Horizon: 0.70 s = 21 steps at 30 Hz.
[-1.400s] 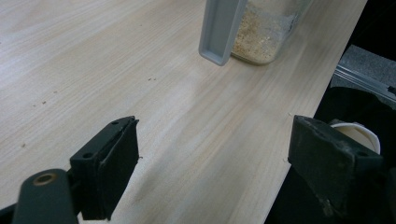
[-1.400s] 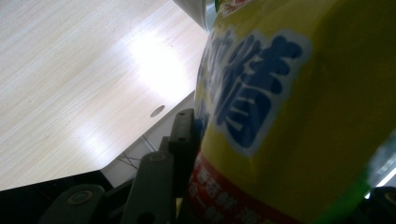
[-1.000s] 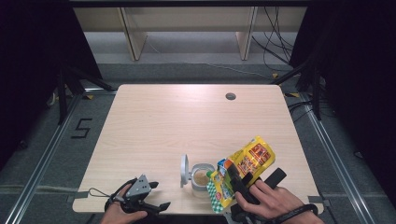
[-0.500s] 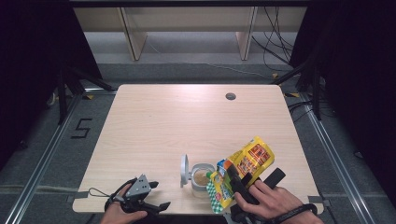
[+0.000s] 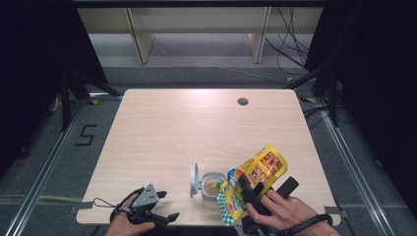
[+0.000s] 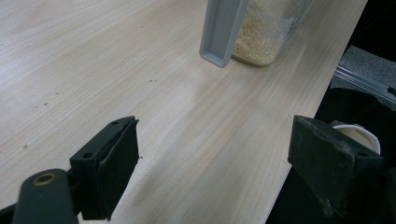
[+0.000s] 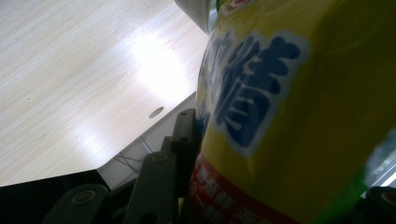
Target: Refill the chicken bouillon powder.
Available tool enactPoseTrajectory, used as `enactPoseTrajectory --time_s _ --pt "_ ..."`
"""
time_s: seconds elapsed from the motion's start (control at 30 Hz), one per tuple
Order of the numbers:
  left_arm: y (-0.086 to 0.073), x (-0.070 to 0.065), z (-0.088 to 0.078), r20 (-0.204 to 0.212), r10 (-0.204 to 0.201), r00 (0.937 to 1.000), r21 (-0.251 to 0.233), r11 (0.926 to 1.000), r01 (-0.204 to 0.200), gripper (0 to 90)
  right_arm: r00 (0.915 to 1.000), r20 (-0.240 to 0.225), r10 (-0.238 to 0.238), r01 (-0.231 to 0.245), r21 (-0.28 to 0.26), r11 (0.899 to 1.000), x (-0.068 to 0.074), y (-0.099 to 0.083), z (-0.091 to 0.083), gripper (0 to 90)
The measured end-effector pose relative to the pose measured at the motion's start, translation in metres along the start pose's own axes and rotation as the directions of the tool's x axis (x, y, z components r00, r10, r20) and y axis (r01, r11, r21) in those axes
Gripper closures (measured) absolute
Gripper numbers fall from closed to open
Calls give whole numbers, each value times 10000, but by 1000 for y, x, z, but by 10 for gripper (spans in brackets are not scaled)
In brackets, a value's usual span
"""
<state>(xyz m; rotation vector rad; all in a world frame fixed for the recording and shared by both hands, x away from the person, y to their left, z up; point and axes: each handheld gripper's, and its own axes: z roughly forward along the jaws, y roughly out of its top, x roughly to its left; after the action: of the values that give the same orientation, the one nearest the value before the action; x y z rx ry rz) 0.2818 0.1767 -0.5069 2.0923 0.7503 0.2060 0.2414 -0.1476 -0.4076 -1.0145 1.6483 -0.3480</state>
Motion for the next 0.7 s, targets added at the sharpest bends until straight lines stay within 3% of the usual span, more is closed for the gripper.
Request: enactPoseTrajectory --time_s 0.33,0.5,0.63,0.7 --pt "0 -1 -1 -34 -112 9999 -96 9999 112 157 9999 71 -118 118 5 9999 -1 1 1 703" --pt "1 1 -3 -99 211 9997 229 9995 -209 157 10000 21 26 -26 -26 10000 -1 2 1 704" --pt "1 1 -3 -94 230 9997 230 9995 -228 157 10000 40 -45 45 -49 10000 -2 2 0 705" --pt "1 -1 -2 -113 106 9999 10 9999 -106 157 10000 12 3 -3 -37 10000 -2 2 0 705"
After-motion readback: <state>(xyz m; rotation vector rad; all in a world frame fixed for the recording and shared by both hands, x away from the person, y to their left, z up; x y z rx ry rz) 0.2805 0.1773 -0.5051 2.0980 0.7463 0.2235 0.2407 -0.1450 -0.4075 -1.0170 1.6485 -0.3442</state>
